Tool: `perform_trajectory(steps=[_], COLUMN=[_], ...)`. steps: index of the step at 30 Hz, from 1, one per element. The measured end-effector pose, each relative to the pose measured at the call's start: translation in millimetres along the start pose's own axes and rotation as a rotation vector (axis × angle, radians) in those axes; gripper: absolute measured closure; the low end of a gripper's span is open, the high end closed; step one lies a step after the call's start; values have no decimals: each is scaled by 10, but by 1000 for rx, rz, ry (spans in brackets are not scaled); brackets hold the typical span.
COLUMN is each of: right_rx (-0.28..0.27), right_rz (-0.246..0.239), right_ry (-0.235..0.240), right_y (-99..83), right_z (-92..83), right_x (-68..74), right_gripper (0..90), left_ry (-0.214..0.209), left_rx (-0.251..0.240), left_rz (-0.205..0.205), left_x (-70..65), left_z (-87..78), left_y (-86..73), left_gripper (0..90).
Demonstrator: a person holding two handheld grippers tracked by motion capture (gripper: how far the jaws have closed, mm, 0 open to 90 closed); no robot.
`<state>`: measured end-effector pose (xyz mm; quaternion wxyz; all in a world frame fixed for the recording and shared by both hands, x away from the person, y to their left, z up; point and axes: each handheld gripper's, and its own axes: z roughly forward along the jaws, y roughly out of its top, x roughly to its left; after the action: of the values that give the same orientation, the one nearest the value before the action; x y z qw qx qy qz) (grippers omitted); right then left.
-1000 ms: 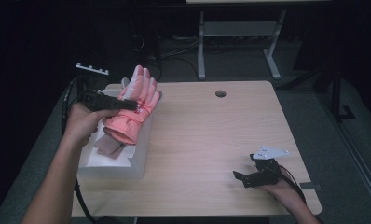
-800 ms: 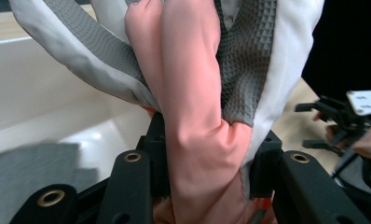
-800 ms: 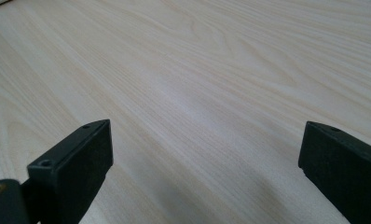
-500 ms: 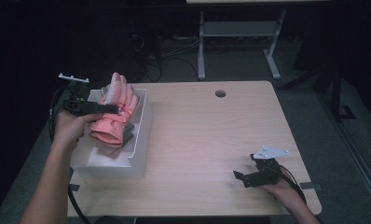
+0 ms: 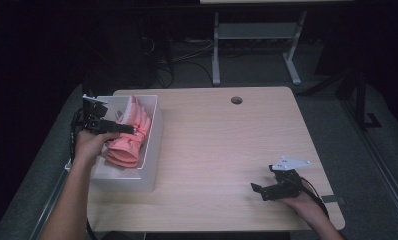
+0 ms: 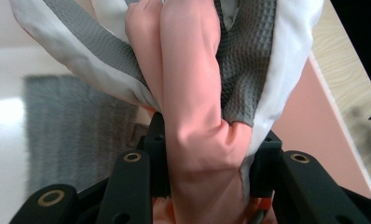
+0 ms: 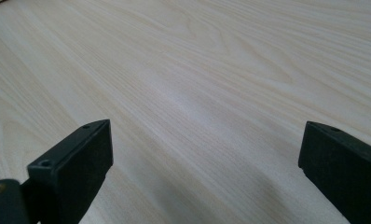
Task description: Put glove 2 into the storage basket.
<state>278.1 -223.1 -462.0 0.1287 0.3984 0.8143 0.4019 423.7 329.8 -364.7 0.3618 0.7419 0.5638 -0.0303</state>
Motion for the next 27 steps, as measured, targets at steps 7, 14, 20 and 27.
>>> perform_trajectory(steps=[7, 14, 20, 27], right_rx=[0, -1, 4, 4], right_rz=[-1, 0, -3, -2], right_ry=[0, -1, -2, 0], right_y=[-2, -7, -4, -4], right_z=[1, -1, 3, 4], right_x=[-5, -7, 2, -3], right_gripper=[26, 26, 26, 26], left_ry=[-20, -25, -23, 46], left_rx=[54, 75, 73, 54], left_rz=[-10, -3, 20, 66], left_x=[52, 111, 120, 45], left_z=[267, 409, 394, 211], left_y=[-71, -139, -145, -97], left_gripper=[594, 557, 321, 168])
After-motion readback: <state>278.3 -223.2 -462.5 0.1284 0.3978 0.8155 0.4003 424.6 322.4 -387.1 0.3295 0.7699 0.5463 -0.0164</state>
